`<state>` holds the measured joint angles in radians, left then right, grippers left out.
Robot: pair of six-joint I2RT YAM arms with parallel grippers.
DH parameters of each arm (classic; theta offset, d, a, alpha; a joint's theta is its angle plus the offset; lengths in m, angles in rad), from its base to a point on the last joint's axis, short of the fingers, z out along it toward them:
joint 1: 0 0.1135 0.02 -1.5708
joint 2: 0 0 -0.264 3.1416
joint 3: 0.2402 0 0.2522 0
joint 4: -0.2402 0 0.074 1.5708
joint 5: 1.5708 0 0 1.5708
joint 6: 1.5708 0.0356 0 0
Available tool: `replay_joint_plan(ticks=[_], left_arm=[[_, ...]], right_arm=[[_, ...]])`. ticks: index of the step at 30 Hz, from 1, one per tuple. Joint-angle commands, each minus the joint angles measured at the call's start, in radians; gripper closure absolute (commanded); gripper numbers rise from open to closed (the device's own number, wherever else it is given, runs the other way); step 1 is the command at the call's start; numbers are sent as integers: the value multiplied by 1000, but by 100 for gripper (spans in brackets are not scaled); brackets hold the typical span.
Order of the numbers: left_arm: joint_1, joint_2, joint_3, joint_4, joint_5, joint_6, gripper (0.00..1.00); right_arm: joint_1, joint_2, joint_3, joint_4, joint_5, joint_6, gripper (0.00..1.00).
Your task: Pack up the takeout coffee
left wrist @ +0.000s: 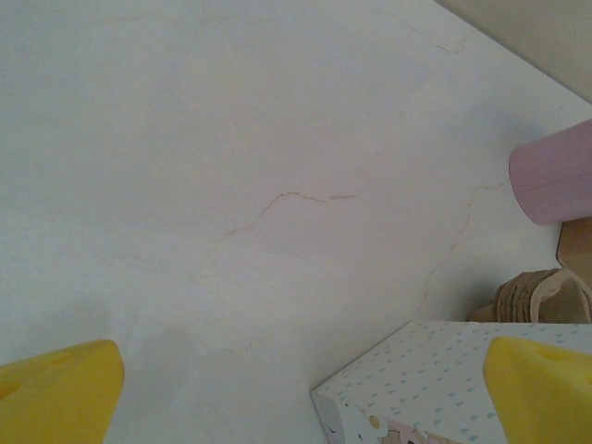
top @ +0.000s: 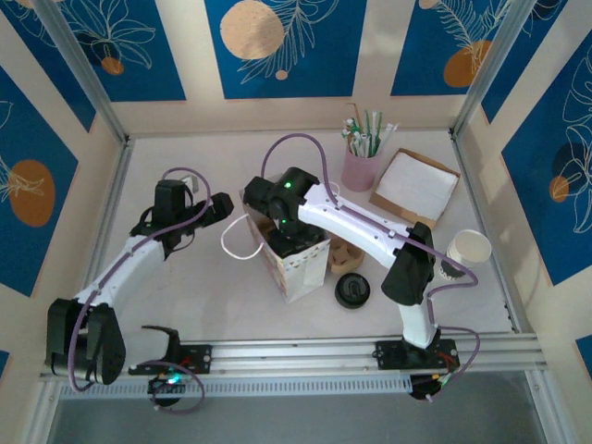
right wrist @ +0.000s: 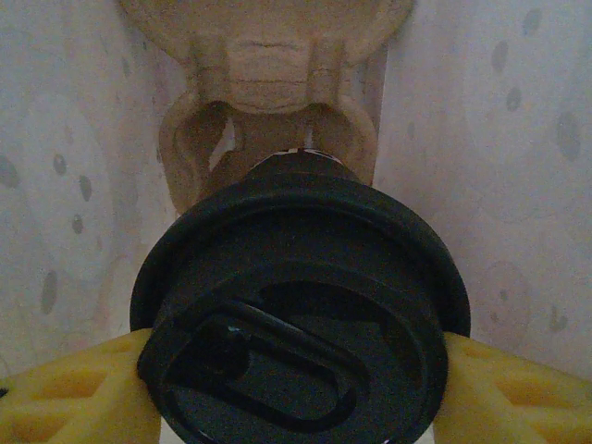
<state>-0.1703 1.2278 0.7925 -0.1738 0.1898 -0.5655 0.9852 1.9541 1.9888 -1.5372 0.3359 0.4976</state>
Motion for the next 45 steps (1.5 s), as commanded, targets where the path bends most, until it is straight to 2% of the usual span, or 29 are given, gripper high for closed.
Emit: replay_joint_plan(ticks=[1, 45], left_arm=[[10, 3, -5, -7, 0, 16, 0], [9, 12, 1, -9, -3, 21, 0]], right_arm=[[-2, -43, -9, -15, -7, -5, 45], [-19, -104, -111, 87, -50, -19, 45]])
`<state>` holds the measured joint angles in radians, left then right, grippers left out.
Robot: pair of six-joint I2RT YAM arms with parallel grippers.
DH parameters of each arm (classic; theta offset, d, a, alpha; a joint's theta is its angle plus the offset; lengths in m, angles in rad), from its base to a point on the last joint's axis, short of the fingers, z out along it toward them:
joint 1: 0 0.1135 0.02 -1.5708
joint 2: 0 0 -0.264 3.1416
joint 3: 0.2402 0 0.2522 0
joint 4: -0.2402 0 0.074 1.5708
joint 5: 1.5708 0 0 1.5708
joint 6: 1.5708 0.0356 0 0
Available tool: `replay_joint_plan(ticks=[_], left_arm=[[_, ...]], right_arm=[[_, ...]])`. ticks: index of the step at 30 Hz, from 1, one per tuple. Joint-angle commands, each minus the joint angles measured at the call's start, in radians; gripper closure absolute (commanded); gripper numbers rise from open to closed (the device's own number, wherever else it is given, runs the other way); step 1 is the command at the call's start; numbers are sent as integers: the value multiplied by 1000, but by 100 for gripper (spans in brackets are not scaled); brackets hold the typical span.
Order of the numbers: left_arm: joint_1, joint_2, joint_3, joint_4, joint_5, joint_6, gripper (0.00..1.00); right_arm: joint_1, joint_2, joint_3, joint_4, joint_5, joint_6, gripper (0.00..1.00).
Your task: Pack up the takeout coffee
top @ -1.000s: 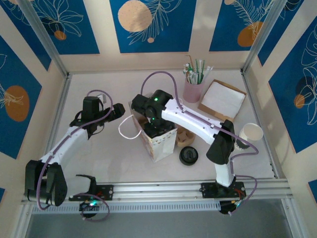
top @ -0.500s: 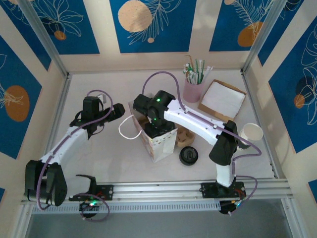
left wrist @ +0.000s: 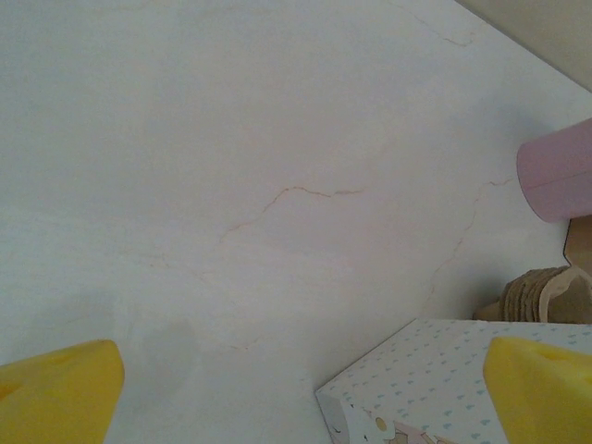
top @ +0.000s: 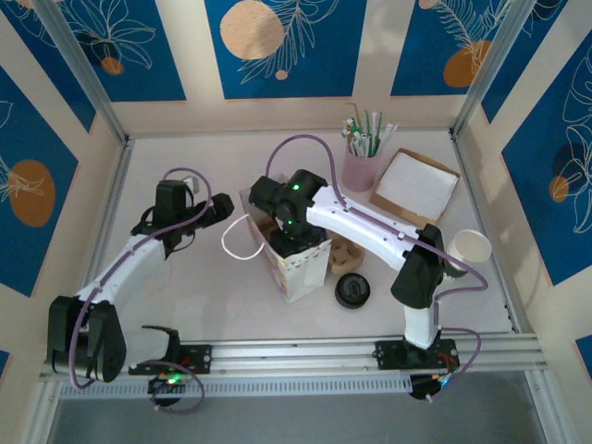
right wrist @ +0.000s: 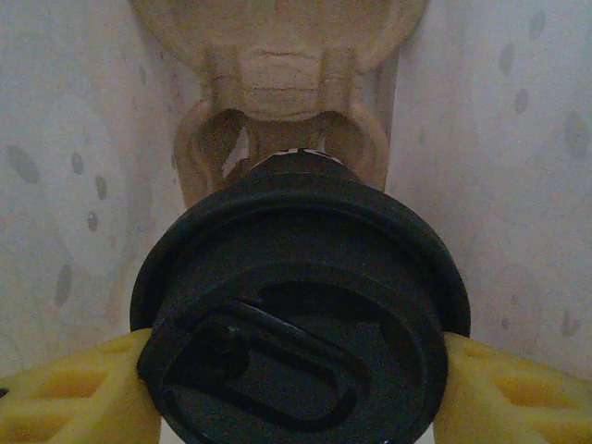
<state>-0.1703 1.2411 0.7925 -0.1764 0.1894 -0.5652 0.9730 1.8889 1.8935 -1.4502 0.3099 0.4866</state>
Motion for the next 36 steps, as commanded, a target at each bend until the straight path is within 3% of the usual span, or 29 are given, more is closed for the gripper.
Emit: replay_joint_plan(ticks=[1, 36], left_arm=[[10, 1, 1, -6, -2, 20, 0], [10, 8, -1, -1, -1, 16, 0]], right_arm=[[-7, -41, -17, 1, -25, -8, 45], [-25, -54, -118, 106, -43, -33, 45]])
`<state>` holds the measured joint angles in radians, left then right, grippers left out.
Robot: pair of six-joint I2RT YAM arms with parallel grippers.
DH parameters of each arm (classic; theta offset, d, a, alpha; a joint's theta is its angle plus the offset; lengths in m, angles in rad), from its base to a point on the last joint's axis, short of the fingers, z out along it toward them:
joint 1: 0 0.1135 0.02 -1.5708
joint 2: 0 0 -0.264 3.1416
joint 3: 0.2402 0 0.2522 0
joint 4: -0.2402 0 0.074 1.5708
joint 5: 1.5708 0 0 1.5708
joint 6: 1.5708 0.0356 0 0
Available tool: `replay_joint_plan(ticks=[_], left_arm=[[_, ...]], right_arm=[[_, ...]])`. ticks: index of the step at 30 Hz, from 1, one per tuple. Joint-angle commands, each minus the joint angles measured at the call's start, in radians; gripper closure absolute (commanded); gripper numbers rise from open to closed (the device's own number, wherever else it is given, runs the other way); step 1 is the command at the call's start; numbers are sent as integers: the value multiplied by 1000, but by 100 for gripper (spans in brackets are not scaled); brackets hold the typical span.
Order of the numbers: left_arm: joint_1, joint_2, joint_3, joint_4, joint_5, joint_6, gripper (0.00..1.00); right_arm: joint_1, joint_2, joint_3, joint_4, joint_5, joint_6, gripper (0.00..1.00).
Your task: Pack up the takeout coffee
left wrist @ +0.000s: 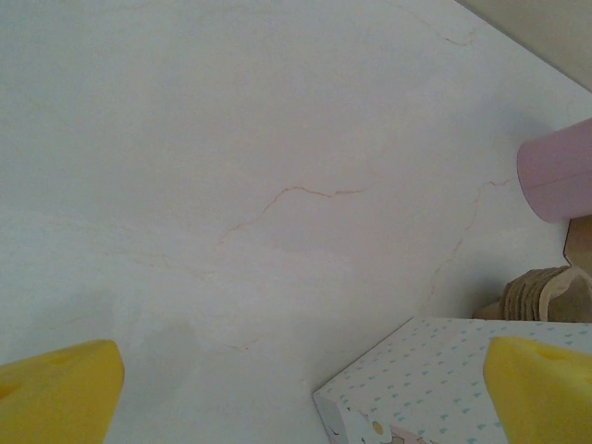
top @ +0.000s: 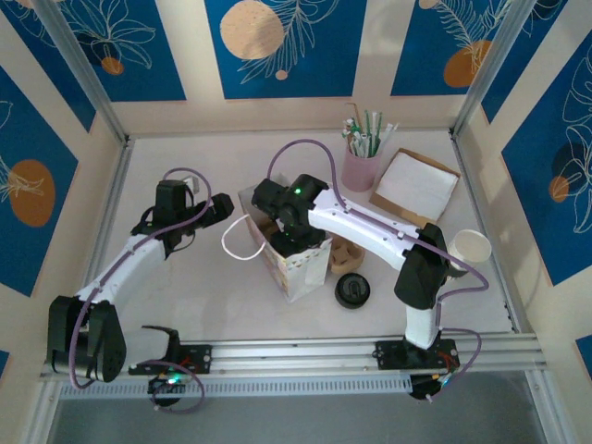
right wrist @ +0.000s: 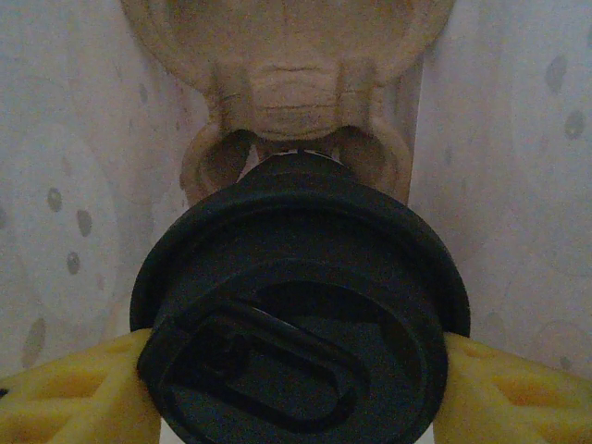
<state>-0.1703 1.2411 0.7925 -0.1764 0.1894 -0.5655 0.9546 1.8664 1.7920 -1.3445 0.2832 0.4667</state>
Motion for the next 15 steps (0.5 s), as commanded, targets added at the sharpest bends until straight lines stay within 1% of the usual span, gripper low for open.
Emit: replay_joint_plan(ticks=[1, 15], left_arm=[[10, 7, -1, -1, -1, 16, 0], [10, 9, -1, -1, -1, 17, 0]], right_arm=[[-8, -32, -19, 2, -17, -13, 45], [-11, -33, -41, 21, -21, -17, 45]])
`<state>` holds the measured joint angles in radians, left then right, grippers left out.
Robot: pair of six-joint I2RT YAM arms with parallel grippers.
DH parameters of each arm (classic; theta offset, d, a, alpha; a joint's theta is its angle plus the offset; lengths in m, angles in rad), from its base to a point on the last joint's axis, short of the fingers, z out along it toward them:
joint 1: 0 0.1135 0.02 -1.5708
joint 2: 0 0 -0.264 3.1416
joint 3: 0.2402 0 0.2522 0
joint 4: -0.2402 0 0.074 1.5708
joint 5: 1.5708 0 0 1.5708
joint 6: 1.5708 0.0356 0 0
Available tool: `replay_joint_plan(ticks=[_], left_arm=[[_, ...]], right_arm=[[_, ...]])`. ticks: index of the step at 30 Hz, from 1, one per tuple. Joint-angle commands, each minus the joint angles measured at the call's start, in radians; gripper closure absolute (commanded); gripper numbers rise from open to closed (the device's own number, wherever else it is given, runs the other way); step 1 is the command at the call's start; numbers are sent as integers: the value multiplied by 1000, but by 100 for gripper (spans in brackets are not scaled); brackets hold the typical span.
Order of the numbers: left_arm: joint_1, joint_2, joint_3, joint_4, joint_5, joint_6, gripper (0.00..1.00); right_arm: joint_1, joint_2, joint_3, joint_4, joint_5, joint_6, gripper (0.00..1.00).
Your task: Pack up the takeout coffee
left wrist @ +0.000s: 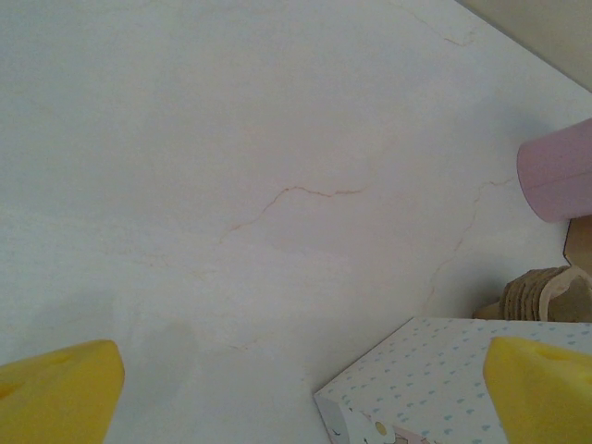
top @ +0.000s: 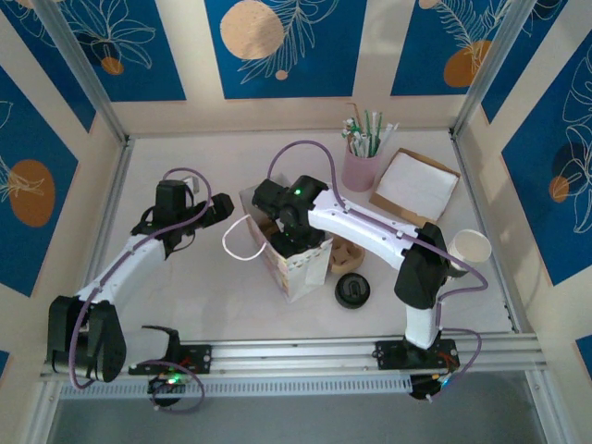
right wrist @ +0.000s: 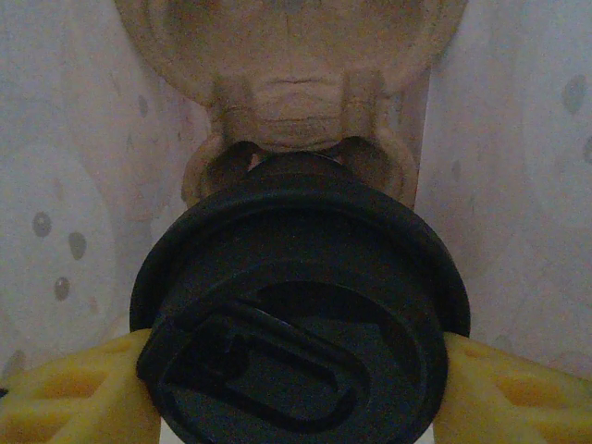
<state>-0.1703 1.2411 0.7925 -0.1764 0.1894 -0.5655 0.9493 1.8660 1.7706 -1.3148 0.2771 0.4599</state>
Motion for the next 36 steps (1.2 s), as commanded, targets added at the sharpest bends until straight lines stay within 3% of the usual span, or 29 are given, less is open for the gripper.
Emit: replay_joint_plan(ticks=[1, 36], left_arm=[[11, 9, -1, -1, -1, 17, 0], [9, 18, 7, -2, -1, 21, 0]], right_arm=[[-9, -34, -21, -7, -16, -10, 45], [-22, -31, -53, 25, -28, -18, 45]])
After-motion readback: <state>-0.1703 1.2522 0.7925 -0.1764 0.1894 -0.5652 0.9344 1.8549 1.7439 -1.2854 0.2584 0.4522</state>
